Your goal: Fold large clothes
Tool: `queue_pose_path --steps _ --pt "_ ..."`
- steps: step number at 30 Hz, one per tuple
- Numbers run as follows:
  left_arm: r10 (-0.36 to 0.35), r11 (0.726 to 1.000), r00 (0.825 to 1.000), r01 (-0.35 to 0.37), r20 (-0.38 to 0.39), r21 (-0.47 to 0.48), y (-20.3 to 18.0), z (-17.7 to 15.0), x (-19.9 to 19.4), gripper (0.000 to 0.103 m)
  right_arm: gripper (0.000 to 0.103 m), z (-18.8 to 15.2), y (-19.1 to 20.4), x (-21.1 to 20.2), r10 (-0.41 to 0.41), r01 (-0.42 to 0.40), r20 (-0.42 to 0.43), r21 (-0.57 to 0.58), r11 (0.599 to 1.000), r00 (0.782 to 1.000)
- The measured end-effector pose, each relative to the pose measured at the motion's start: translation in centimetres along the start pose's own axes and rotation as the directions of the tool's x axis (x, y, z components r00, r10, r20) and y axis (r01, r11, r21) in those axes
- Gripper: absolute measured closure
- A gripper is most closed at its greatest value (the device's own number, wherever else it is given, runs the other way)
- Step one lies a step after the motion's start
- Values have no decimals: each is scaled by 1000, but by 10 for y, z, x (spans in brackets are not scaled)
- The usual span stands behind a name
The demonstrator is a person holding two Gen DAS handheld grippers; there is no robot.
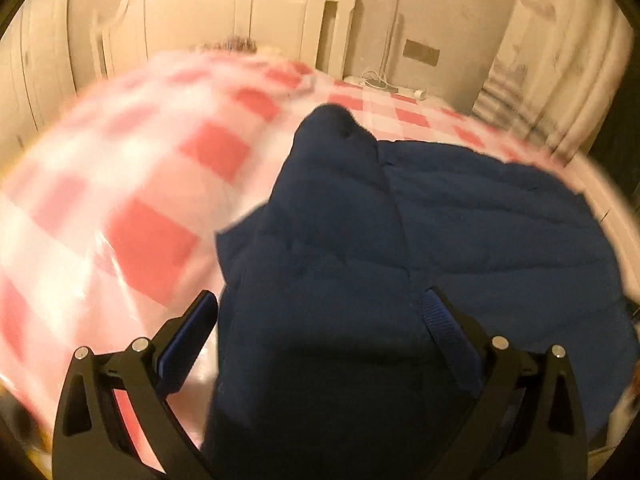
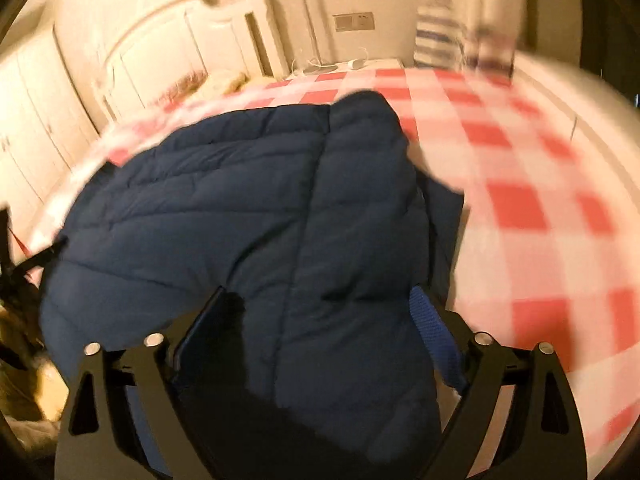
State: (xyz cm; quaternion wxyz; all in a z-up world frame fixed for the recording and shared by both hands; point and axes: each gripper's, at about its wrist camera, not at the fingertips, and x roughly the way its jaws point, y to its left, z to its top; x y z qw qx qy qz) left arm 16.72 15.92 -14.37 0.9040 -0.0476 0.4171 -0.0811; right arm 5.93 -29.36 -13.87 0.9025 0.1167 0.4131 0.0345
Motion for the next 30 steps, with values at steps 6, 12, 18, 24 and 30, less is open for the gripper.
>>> queue_pose_path --steps 6,12,18,24,30 --pt "143 987 983 -150 119 53 -28 -7 -36 6 12 1 35 -25 -171 176 79 -62 982 982" --pt "-43 973 987 7 152 232 -105 -46 -74 5 12 -36 119 -53 -2 46 156 -278 959 988" --pt "42 920 990 -91 137 381 -163 -81 -36 2 10 -74 170 -12 -43 94 121 -467 879 992" --pt "5 925 995 -43 101 377 -156 -81 -31 2 11 -65 158 -21 -30 66 87 -450 891 996" --pt "-9 928 995 -28 98 370 -152 -83 -32 2 11 -56 98 -36 -116 152 164 -223 963 980"
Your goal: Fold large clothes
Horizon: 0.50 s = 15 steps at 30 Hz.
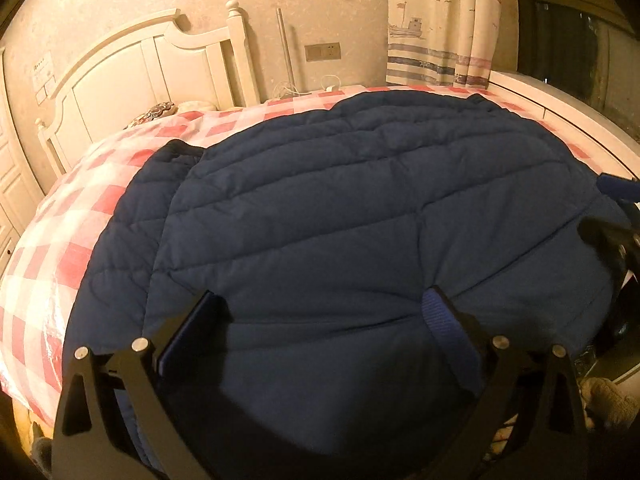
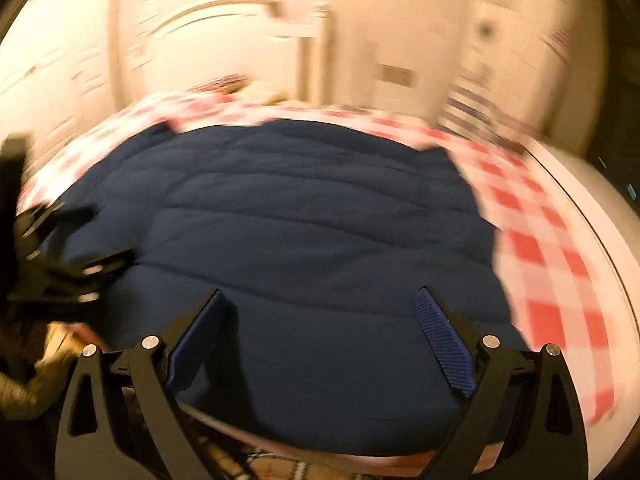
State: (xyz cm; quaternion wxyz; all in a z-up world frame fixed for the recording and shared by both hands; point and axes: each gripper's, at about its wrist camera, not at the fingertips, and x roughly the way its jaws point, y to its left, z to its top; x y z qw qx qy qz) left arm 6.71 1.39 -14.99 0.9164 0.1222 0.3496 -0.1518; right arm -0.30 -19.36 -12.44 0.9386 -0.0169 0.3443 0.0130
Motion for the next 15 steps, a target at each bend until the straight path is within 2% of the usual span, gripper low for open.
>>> queue_pose_path --steps 1,4,6,10,12,13,15 --pt "-1 1000 1000 1 1 -1 -1 -1 -1 2 7 -5 -11 6 -2 3 -10 21 1000 1000" --pt "-5 1000 1000 5 0 0 0 -1 0 2 6 -12 -27 14 62 -59 -26 83 995 998" --pt "-6 1000 1000 6 -2 0 0 0 0 2 7 -7 -21 11 34 -32 -41 61 998 999" --pt "-7 1000 1000 7 -2 2 1 -1 0 2 7 -1 -32 -9 -29 26 35 104 994 999" --pt "-5 1000 1000 5 -2 3 1 -1 0 2 6 -4 -45 -2 -52 52 2 135 990 999" --pt "-8 1000 1000 8 -2 3 2 -1 0 2 5 -9 -53 8 -13 17 -25 155 988 1000" --pt "-10 1000 1000 10 -1 2 2 -1 0 2 5 -19 -61 15 44 -45 9 182 982 999"
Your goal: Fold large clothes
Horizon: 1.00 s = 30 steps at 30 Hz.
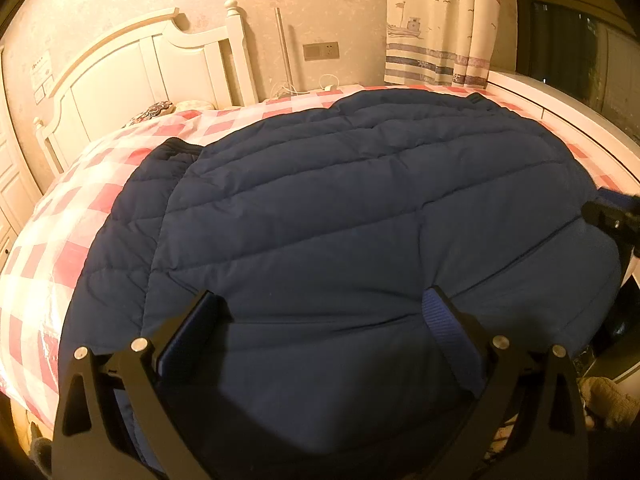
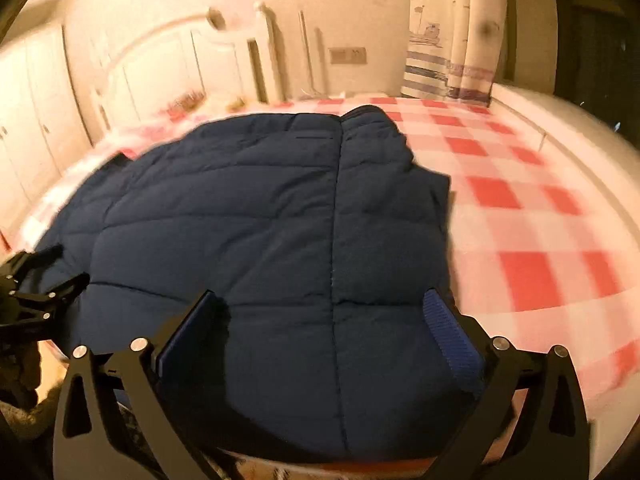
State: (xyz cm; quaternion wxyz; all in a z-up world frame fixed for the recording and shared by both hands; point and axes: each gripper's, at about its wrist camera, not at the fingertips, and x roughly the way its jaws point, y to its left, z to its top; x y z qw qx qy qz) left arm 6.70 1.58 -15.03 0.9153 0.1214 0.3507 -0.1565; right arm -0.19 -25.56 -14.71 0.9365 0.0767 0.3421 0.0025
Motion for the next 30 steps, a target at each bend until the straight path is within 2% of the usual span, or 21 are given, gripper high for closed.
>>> queue_pose_path --steps 4,6,8,10,12,14,16,18,19,21,26,30 --pt "-7 1000 1000 7 -7 -6 0 0 -1 2 5 -1 0 0 8 -8 -14 1 1000 1000" --pt "-47 998 999 46 -11 -53 10 3 -7 3 6 4 -5 -6 23 -22 -26 20 1000 999" --pt "-67 989 997 69 24 -133 32 4 -18 4 6 5 -15 -20 29 -29 6 58 998 1000" --pt "-22 978 999 31 48 -207 55 4 -25 4 6 1 -37 -37 48 -55 51 138 989 998" --pt "22 955 999 -9 41 -296 83 0 -25 6 6 -8 -61 -49 85 -100 73 236 967 994" --pt "66 936 997 -52 29 -349 104 -8 -22 10 6 -25 -86 -58 134 -159 95 343 926 986" --pt "140 937 990 -131 5 -324 109 -17 -17 10 6 -42 -101 -60 182 -209 105 415 885 978" --pt "159 948 987 -148 16 -280 105 -23 -14 10 8 -56 -106 -56 232 -257 112 461 850 966" --pt "175 950 984 -162 23 -266 102 -25 -14 9 8 -60 -105 -56 239 -268 122 462 845 963" --pt "199 948 980 -189 12 -254 98 -24 -11 9 8 -59 -97 -55 239 -271 128 440 856 963" --pt "129 947 991 -130 -23 -292 109 -23 -8 9 8 -48 -62 -39 322 -322 72 407 855 944" --pt "117 949 993 -120 -25 -291 107 -24 -8 9 6 -25 -32 -16 292 -270 -6 365 891 956"
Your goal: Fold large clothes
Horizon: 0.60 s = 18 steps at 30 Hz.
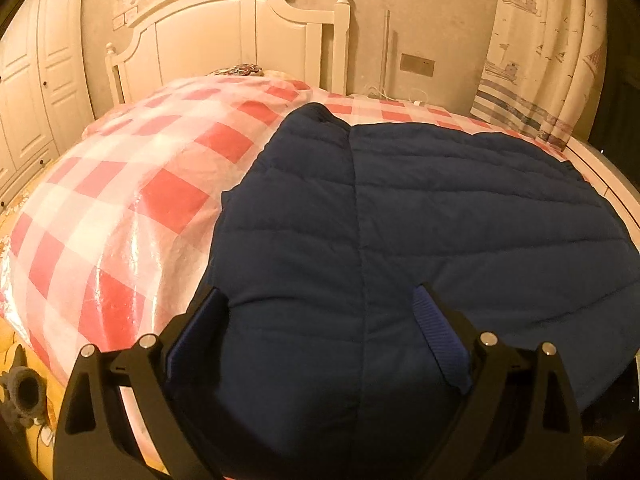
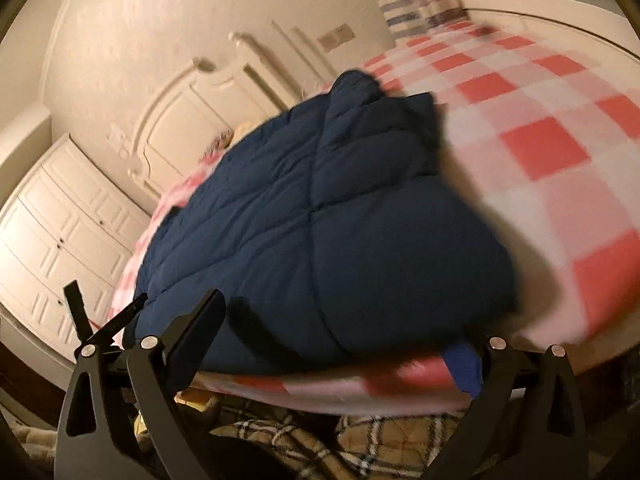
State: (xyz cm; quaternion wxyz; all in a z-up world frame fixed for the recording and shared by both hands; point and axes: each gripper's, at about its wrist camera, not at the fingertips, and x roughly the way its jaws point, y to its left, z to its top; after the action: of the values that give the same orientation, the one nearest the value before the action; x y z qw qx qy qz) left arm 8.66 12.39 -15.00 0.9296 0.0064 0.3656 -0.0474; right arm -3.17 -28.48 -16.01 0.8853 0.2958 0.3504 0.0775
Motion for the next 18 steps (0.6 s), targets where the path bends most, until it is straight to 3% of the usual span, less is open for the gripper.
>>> queue_pose_path --steps 6,8,10,12,18 --pt "-7 1000 1000 6 10 24 -3 -2 1 7 6 33 5 39 23 -25 31 80 997 999" --pt "-6 1000 1000 5 14 28 -4 -2 1 7 25 33 5 41 33 -42 100 94 995 994" --pt "0 999 1000 -1 23 38 -6 -2 1 6 54 33 -5 34 84 -107 172 133 985 982" --pt "7 999 1000 -8 25 45 -10 -2 2 6 66 29 -13 21 113 -148 224 146 978 968" --pt "-3 996 1000 2 17 95 -30 5 5 4 74 19 -18 -15 117 -166 309 138 976 944"
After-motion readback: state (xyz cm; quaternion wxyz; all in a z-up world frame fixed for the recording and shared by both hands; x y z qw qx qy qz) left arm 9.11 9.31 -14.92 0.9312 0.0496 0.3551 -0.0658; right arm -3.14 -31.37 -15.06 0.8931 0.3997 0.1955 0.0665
